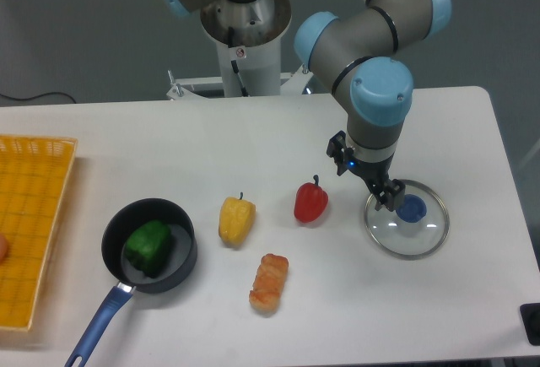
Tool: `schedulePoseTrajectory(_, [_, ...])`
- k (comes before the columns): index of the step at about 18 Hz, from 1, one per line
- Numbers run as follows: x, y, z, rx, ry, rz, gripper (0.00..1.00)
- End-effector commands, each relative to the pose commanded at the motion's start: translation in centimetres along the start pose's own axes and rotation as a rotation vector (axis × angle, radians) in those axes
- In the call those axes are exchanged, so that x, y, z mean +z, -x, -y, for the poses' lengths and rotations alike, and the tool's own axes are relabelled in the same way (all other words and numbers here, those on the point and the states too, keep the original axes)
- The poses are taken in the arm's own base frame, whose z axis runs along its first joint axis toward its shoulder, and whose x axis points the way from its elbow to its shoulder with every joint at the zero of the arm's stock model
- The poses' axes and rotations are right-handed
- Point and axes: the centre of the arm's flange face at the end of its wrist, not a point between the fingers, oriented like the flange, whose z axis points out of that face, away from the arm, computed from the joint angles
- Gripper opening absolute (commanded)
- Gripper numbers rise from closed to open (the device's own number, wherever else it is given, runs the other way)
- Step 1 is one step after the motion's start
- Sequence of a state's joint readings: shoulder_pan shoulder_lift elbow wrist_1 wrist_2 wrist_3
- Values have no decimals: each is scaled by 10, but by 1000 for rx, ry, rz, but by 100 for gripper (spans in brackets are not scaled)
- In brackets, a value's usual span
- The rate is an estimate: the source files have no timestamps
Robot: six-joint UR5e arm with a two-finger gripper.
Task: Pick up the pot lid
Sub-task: 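Lower the open gripper toward the blue knob of the glass lid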
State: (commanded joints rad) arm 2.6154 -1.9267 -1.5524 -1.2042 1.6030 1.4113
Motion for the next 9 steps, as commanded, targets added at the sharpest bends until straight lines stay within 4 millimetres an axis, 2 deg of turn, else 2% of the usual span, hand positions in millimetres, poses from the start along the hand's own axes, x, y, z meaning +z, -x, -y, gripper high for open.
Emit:
schedulePoseTrajectory(3, [1, -1, 1, 3, 4, 1, 100])
schedulePoseTrajectory(5, [14, -6, 7, 13, 0, -12, 100])
schedulePoseTrajectory(9, [13, -5, 9, 15, -1, 10, 100])
